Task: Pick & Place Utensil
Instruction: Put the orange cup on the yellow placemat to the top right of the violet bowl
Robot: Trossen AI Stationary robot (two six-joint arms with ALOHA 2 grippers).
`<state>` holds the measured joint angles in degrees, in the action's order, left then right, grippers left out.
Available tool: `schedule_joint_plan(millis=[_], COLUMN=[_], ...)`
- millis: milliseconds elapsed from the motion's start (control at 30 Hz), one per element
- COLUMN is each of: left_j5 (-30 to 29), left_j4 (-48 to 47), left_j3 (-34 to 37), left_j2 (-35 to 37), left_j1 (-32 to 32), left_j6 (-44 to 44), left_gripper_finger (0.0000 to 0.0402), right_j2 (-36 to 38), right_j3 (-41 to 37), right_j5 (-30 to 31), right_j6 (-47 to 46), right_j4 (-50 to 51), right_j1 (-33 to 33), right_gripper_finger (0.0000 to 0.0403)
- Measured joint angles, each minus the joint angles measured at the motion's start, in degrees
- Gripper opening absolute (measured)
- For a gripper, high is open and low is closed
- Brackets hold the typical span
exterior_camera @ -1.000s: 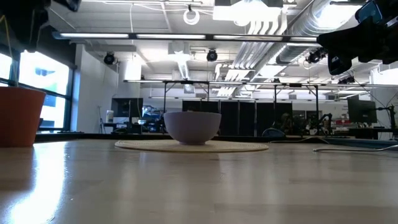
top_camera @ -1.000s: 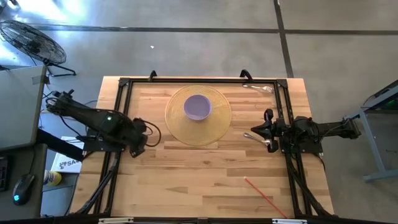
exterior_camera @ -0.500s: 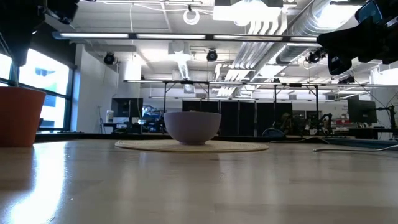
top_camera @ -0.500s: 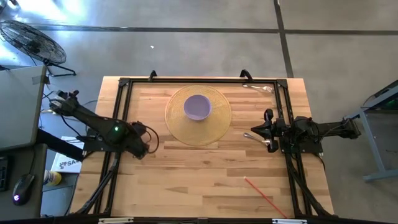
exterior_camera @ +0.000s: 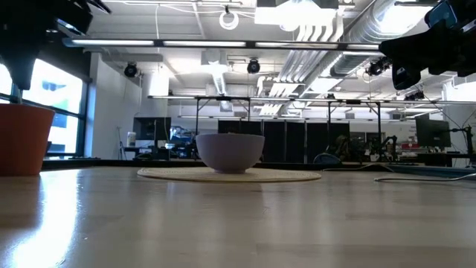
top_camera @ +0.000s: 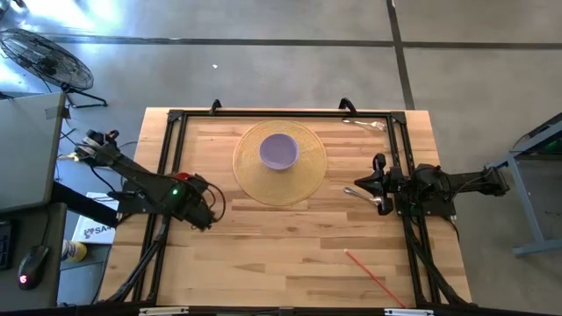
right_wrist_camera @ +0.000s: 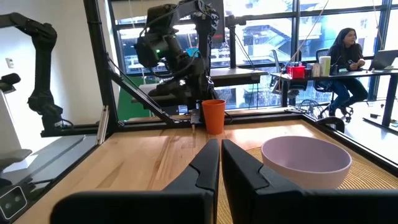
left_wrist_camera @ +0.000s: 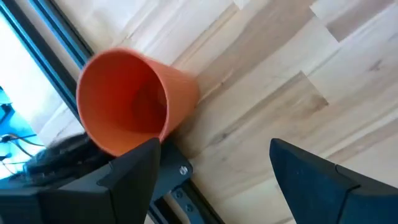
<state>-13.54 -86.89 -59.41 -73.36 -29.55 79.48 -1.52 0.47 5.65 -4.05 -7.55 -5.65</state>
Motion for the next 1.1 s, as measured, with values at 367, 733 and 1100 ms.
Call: schedule_joint_plan(millis=[367, 733, 1100], left_j5=[4.1, 6.8, 8.6], left_j4=[4.0, 11.3, 18.2], left_j3=[6.3, 12.5, 12.6], left_j2=[7.8, 8.3, 8.3], left_j1=[15.4, 25.5, 29.2], left_j6=[-12.9, -26.0, -32.8], left_gripper_finger=[0.0298, 0.0298, 0.0298], right_j2=[0.0, 0.0, 0.0], right_j3=[0.0, 0.0, 0.0], right_j5=[0.0, 0.0, 0.0], right_j6=[0.0, 0.0, 0.0], right_j4=[0.0, 0.0, 0.0], right_j1=[0.0, 0.0, 0.0], right_gripper_finger=[0.0012, 0.0012, 0.0012])
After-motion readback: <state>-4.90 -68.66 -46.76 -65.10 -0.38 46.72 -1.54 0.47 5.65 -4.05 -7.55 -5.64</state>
